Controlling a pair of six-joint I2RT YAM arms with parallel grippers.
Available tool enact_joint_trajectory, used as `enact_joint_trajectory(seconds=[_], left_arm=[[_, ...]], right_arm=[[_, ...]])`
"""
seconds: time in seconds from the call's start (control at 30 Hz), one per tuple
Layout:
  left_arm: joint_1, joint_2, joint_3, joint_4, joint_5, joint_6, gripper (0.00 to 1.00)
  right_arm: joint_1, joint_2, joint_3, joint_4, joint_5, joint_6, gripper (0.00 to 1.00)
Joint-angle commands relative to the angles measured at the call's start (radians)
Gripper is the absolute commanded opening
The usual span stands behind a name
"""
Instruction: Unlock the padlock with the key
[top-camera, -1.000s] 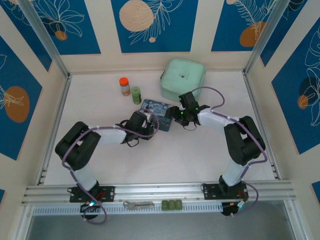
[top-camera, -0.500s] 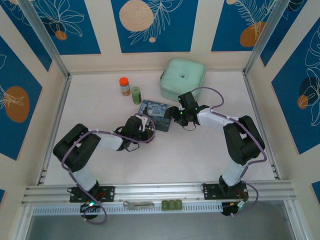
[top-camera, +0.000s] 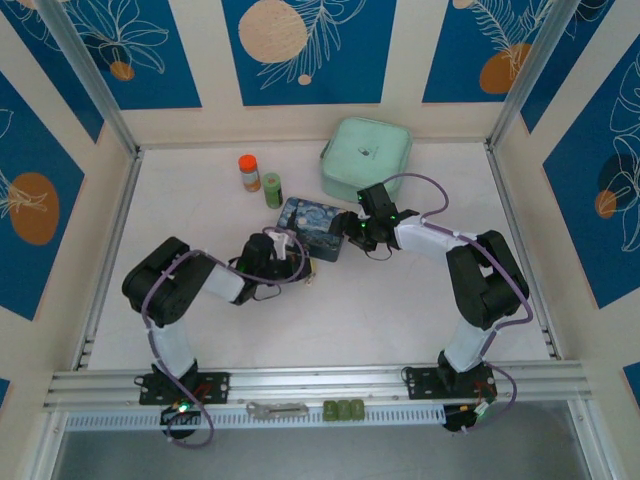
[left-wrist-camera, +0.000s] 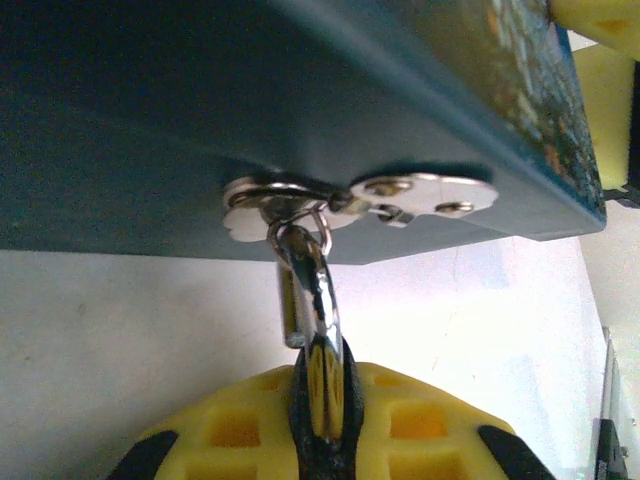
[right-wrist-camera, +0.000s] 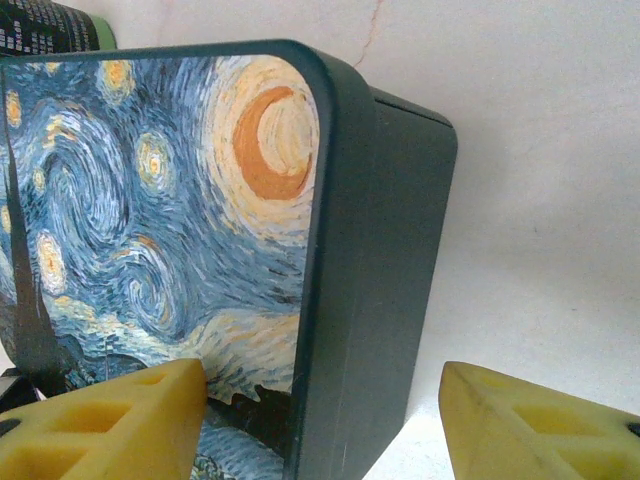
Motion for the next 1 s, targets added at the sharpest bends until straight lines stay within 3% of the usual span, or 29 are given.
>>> enact_joint_trajectory(seconds=[0.0,0.07,0.23,0.37,0.47,0.7,0.8,0.97], left_arm=[[0.017,-0.051,0.005,-0.099,0.052,0.035,0.0],[0.017,-0.053,-0.007,-0.06,0.022,-0.002,0.0],[0.013,0.039,-0.042,0.272,-0.11,-0.203,0.0],[0.009,0.112,0.003,0.352,-0.056,-0.259,0.0],[0.01,0.094,0.006,0.264,0.01,-0.209,0.0],[0.014,-0.051,0.02,-0.192,0.104,0.058,0.0],[0.014,-0.044,0.072,-0.346,0.18,0.151,0.0],[0.014,-0.032,0.145,-0.578,0.2,0.302,0.0]], right_arm=[[0.008,0.038,0.001,-0.077,-0.001,-0.012,0.63],[0.009,0.044,0.005,-0.075,-0.004,-0.01,0.63],[0.014,0.053,0.017,-0.079,-0.005,-0.011,0.63],[0.015,0.064,0.032,-0.092,-0.01,-0.017,0.63],[0.016,0.065,0.045,-0.1,-0.007,-0.023,0.63],[0.015,0.071,0.059,-0.106,-0.002,-0.03,0.63],[0.015,0.076,0.065,-0.112,0.0,-0.035,0.63],[0.014,0.085,0.088,-0.13,0.012,-0.066,0.63]])
